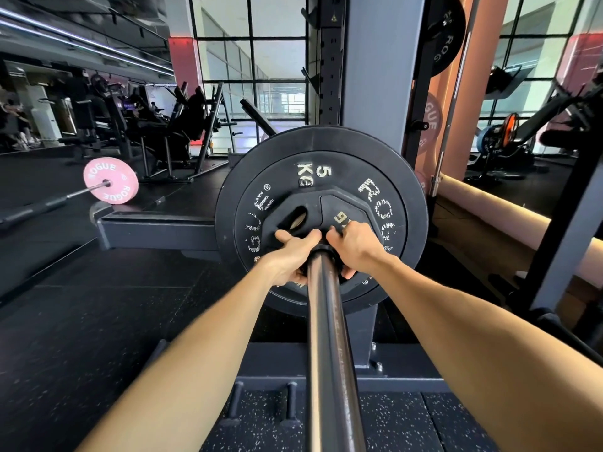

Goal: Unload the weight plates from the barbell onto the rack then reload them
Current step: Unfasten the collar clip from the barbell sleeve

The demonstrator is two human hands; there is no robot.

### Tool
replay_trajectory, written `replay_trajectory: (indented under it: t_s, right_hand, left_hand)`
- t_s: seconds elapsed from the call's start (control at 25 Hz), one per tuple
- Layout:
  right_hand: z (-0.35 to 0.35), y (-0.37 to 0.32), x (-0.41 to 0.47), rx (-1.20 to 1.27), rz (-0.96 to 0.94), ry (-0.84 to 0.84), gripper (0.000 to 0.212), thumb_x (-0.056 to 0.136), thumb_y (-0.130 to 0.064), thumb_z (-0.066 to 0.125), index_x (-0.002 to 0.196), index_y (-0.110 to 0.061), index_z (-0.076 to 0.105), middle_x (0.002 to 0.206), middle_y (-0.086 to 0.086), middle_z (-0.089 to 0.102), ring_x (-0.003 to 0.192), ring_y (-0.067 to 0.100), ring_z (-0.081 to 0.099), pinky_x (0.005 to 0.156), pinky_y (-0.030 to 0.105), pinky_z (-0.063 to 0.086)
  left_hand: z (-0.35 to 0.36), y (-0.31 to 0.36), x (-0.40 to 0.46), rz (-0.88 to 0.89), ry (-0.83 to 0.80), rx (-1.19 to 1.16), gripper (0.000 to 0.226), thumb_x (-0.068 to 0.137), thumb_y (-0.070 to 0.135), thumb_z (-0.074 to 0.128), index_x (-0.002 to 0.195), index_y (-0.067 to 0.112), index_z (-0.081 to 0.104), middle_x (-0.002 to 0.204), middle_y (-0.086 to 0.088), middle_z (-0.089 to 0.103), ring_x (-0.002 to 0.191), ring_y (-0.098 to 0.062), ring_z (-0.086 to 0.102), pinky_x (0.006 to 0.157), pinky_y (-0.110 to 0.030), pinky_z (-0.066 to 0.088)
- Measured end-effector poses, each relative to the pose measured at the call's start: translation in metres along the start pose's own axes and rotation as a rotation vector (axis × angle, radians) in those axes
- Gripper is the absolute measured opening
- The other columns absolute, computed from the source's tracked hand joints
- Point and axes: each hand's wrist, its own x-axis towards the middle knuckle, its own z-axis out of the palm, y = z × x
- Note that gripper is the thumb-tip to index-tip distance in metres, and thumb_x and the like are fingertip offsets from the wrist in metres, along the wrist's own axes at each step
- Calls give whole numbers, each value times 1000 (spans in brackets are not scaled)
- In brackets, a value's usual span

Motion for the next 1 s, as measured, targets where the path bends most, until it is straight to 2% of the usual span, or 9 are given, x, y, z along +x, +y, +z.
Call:
replay_trajectory:
  t_s: [0.2, 0.28, 0.36, 0.44, 0.56, 0.68, 0.84, 0.92, 1.0]
  right_hand:
    - [-2, -2, -2, 120, 43, -27, 41, 94, -32, 42, 61, -8, 50, 33, 3, 54, 36, 30, 62, 46, 37, 56]
    - [-1, 2, -4, 172, 87, -17, 43, 94, -29, 42, 61, -4, 52, 35, 7, 56, 33, 28, 60, 41, 34, 54]
    - [5, 12, -10, 418, 205, 24, 47, 96, -22, 38, 57, 1, 51, 37, 12, 57, 30, 24, 56, 34, 28, 48]
    - [2, 22, -16, 526, 244, 39, 52, 99, -18, 33, 55, 3, 51, 43, 17, 59, 29, 23, 53, 30, 23, 41]
    - [-9, 15, -8, 413, 264, -79, 57, 102, -20, 29, 58, 5, 55, 51, 18, 64, 34, 24, 59, 33, 24, 47]
    - [-16, 8, -15, 339, 300, -137, 62, 104, -24, 27, 60, 8, 58, 61, 22, 67, 38, 26, 61, 41, 27, 54]
    - [-17, 0, -52, 298, 309, -159, 57, 105, -26, 25, 67, 4, 55, 70, 25, 65, 40, 26, 60, 43, 29, 55]
    - [-19, -6, -72, 285, 326, -161, 61, 105, -28, 23, 66, 5, 56, 70, 24, 65, 44, 28, 61, 45, 29, 55]
    - [-21, -11, -95, 292, 350, -165, 66, 105, -29, 22, 63, 9, 56, 65, 22, 64, 36, 25, 59, 38, 25, 52]
  left_hand:
    - [0, 6, -6, -23, -10, 27, 27, 98, 49, 42, 87, 25, 39, 76, -2, 67, 70, -17, 66, 76, -41, 60]
    - [1, 6, -8, -24, -11, 17, 28, 98, 49, 42, 89, 23, 39, 79, -2, 64, 69, -16, 65, 67, -35, 60]
    - [-1, 2, -9, -66, -3, -93, 29, 98, 48, 44, 97, 19, 39, 75, -1, 65, 62, -13, 65, 60, -31, 57]
    - [2, -7, -13, -103, -19, -176, 32, 98, 49, 45, 106, 17, 46, 72, -2, 68, 61, -14, 66, 56, -28, 57]
    - [1, -7, -17, -116, -29, -229, 36, 99, 50, 44, 110, 15, 44, 64, 0, 69, 55, -12, 67, 51, -26, 55]
    - [1, -5, -28, -106, -55, -203, 30, 100, 48, 41, 97, 19, 38, 59, 3, 69, 53, -8, 67, 51, -26, 55]
    - [6, -5, -62, -81, -47, -176, 30, 101, 45, 44, 88, 22, 29, 82, -4, 59, 49, -7, 64, 51, -28, 56]
    - [7, -7, -83, -71, -40, -175, 32, 101, 44, 45, 87, 22, 26, 84, -5, 54, 49, -8, 63, 50, -28, 56]
    - [9, -12, -107, -81, -83, -178, 31, 101, 44, 44, 88, 21, 25, 82, -5, 55, 53, -10, 63, 52, -28, 56]
